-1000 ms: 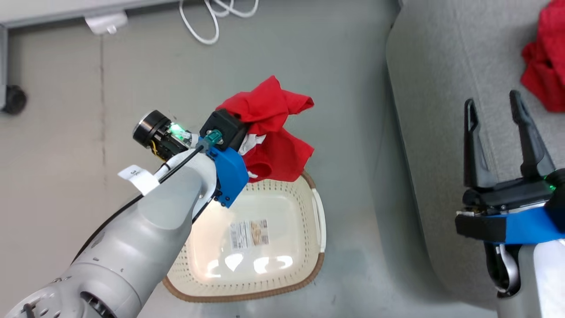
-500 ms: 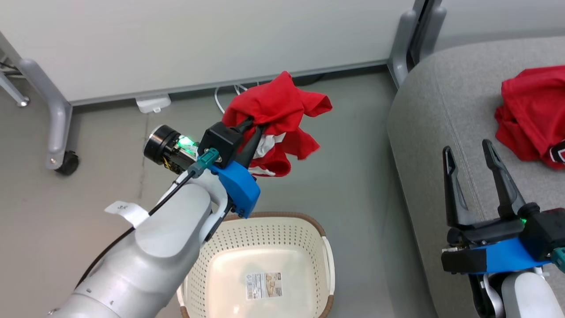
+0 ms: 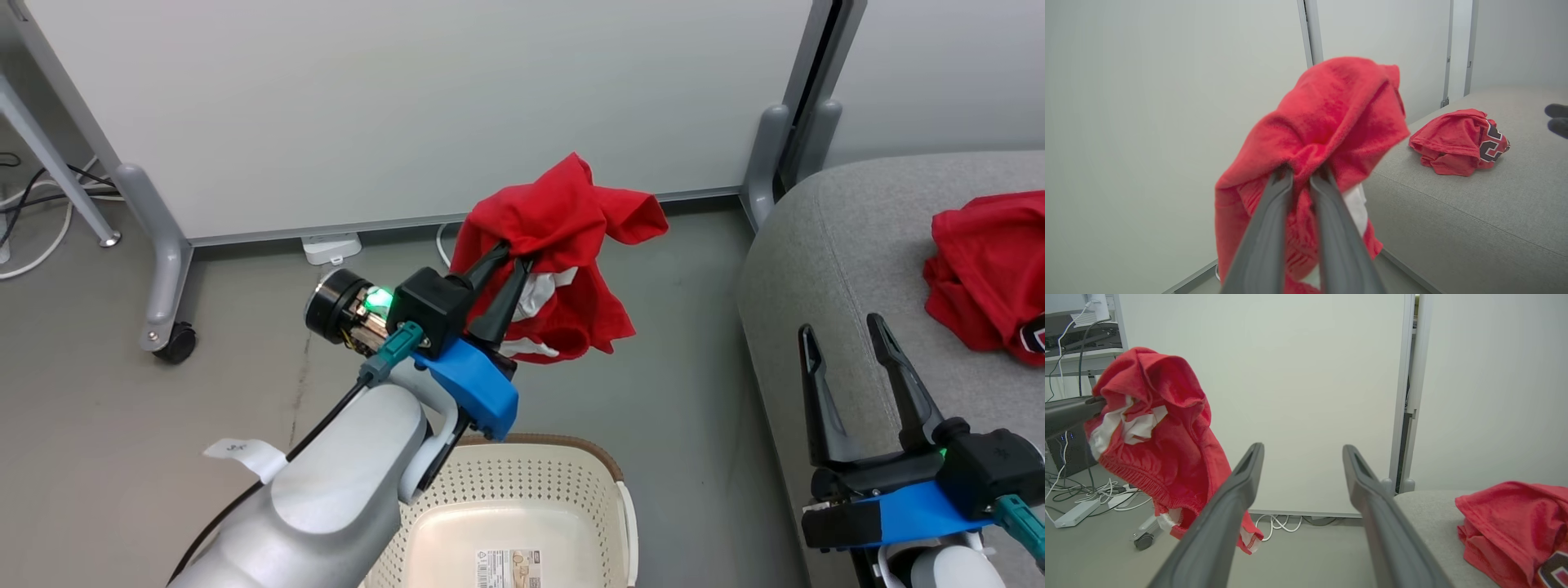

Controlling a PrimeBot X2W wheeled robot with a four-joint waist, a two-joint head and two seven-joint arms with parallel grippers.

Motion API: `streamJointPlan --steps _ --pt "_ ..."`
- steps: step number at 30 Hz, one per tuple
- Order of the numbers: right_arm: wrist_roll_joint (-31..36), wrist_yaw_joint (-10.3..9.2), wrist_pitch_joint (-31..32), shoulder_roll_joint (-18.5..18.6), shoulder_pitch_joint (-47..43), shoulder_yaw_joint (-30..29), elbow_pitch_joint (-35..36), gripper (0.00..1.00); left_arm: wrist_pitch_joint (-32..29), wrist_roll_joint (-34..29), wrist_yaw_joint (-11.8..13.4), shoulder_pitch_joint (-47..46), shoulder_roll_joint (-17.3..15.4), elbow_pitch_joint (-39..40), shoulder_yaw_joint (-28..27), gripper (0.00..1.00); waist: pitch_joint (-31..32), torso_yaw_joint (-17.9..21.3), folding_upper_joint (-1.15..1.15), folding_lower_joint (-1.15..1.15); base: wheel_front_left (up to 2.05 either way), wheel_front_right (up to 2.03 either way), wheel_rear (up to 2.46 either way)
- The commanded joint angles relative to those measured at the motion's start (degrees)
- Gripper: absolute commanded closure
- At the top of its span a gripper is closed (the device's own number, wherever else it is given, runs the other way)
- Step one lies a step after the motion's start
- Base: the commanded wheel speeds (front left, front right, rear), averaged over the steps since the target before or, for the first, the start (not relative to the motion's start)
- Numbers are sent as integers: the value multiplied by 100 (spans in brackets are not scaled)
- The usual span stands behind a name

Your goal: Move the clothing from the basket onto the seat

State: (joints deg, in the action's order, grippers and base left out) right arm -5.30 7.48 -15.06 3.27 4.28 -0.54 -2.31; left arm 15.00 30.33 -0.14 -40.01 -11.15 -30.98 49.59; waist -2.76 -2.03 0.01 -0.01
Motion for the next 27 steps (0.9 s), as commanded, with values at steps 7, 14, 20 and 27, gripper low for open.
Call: streamJointPlan --steps 7,14,20,27 --pt "-25 3 -17 -31 -127 83 -64 0 -2 45 133 191 -40 360 4 100 84 -108 -1 1 0 0 0" --pt "40 3 -17 8 -24 259 -114 0 -56 42 199 203 -83 562 39 100 50 -161 -1 1 0 0 0" --pt "95 3 -17 184 302 876 -295 0 -84 24 194 116 -74 625 87 100 23 -210 -1 1 0 0 0" --pt "190 3 -17 319 877 1761 -879 0 -115 -17 169 -21 1 656 183 100 -48 -337 -1 1 0 0 0"
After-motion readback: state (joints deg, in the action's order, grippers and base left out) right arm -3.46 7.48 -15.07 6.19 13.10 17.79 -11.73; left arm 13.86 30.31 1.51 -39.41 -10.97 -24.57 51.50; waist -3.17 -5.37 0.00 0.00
